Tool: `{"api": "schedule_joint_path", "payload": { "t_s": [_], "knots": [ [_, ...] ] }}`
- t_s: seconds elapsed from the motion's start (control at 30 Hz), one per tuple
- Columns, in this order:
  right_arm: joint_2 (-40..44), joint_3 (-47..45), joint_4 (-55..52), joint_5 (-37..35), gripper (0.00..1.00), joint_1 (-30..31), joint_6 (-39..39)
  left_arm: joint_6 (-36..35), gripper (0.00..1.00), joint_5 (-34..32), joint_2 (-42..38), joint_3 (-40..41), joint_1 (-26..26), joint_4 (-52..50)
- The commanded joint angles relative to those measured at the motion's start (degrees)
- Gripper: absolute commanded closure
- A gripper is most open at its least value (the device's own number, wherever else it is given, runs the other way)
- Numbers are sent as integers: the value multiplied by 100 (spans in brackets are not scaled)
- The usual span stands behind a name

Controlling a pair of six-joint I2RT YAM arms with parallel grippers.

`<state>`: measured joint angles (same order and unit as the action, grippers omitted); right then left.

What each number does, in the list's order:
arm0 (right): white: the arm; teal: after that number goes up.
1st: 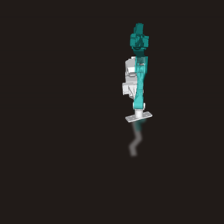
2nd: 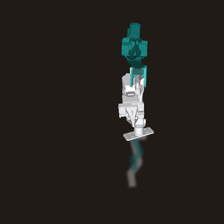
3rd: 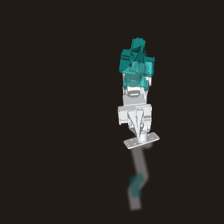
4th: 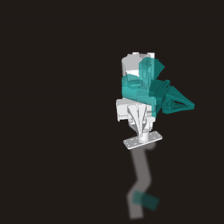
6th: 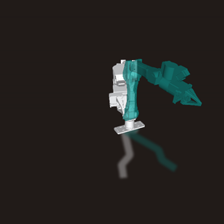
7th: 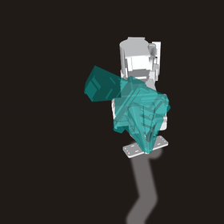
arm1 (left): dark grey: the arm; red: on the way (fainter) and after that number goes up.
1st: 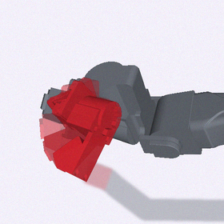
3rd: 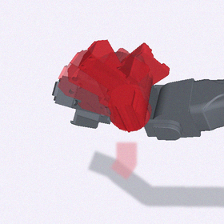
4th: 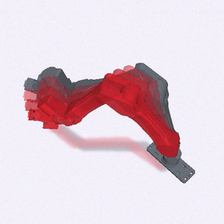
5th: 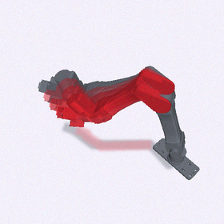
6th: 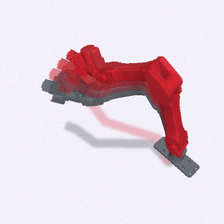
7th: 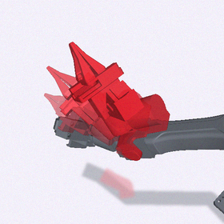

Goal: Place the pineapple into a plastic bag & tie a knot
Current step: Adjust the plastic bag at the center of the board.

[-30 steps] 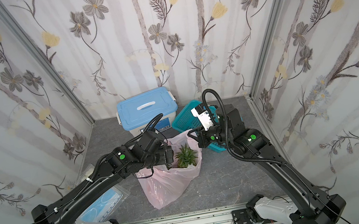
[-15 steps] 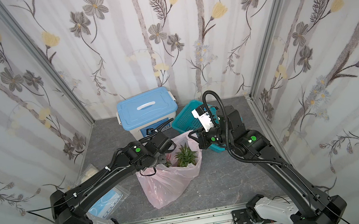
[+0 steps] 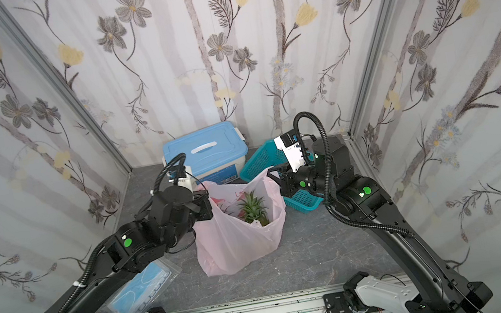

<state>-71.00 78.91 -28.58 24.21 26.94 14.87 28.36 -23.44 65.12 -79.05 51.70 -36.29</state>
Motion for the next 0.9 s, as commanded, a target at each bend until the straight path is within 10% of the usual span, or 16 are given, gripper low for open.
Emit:
{"api": "schedule_joint_path", "payload": {
  "t_s": [0.0, 0.37, 0.87],
  "knots": [
    [38, 147, 428, -119, 100, -9, -167, -503, 100, 1004, -254, -34, -340, 1433],
    [-92, -419, 284, -188, 100, -10, -303, -414, 100, 3742, -461, 878, -872, 1764],
    [-910, 758, 498, -581, 100, -18, -1588, -877, 100, 2568, -58, -83, -840, 1551]
  ]
}}
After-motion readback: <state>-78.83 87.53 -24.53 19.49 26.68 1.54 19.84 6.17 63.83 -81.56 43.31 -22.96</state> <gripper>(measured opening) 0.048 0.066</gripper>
